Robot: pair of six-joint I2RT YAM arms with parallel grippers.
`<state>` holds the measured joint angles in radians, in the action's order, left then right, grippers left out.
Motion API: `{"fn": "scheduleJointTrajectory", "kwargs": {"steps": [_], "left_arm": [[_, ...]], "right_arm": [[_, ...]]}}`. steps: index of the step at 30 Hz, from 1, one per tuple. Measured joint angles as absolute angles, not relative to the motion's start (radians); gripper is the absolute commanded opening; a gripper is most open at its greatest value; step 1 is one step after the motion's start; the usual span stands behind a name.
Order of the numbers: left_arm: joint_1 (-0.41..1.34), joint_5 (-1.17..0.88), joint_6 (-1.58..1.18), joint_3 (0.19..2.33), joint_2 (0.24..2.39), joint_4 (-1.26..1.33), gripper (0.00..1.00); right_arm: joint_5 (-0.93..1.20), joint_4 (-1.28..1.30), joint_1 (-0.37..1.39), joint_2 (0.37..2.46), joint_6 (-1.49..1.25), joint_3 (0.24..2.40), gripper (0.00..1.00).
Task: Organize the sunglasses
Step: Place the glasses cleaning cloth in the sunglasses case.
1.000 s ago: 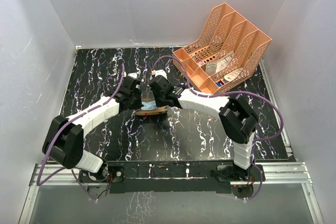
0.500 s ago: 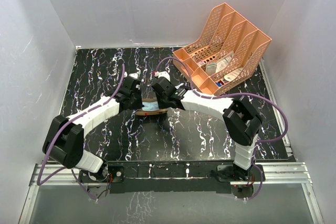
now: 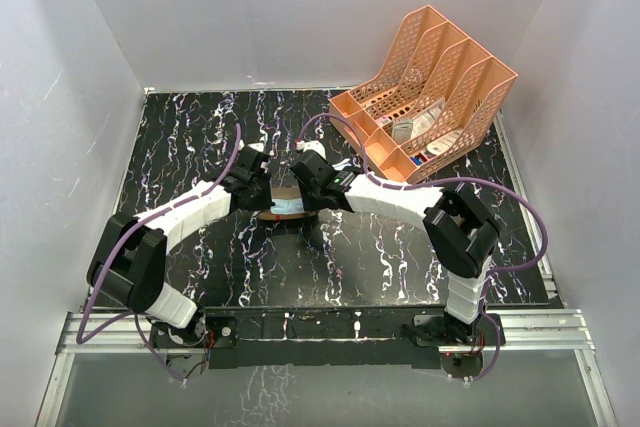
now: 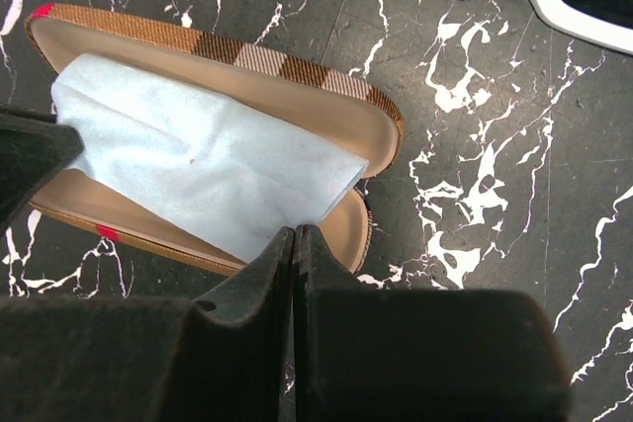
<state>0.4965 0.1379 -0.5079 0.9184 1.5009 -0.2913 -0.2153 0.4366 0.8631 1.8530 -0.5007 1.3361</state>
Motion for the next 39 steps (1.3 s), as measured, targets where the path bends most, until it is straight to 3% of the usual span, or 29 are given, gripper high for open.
{"fn": "scheduleJointTrajectory", "kwargs": {"steps": [39], "left_arm": [[0.487,0.070,-0.535,0.849,1.518,-0.276,0.00]], "right_arm": [[-0.180,0.318,0.865,1.853,-0.529,1.180,0.00]]}}
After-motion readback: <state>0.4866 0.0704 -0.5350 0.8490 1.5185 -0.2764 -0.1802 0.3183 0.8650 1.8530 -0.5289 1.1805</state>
